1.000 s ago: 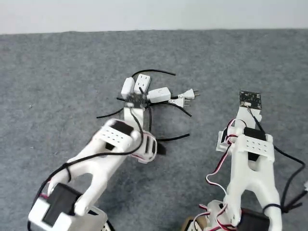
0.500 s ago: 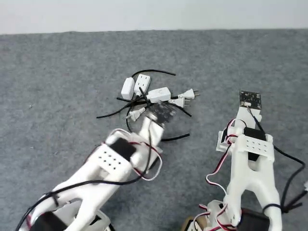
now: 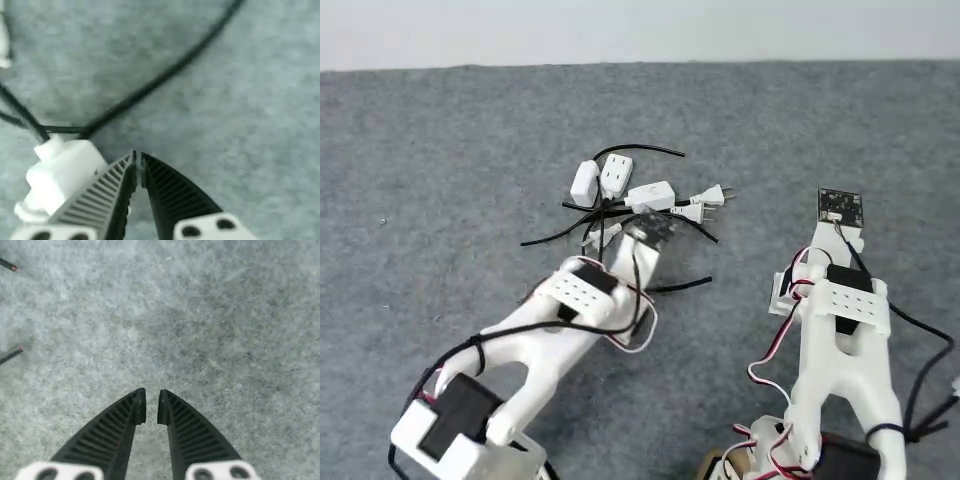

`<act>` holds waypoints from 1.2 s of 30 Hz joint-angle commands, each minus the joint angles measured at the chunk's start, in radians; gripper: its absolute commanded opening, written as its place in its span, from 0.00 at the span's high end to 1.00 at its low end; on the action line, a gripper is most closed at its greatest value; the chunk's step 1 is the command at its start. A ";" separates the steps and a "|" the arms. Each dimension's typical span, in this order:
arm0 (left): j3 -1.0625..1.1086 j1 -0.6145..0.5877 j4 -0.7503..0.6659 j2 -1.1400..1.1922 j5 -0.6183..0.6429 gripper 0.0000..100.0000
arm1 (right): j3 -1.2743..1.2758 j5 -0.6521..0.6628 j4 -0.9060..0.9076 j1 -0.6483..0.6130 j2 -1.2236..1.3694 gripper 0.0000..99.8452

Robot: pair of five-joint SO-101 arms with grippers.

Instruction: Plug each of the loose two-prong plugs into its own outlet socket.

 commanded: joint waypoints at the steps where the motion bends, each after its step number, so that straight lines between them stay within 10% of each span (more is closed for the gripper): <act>1: -0.042 -0.054 -0.011 -0.002 -0.012 0.99 | -0.012 0.011 -0.016 -0.008 -0.004 0.94; 36: 0.111 -0.252 -0.072 -0.195 -0.112 0.98 | -0.011 0.026 -0.021 -0.013 -0.001 0.94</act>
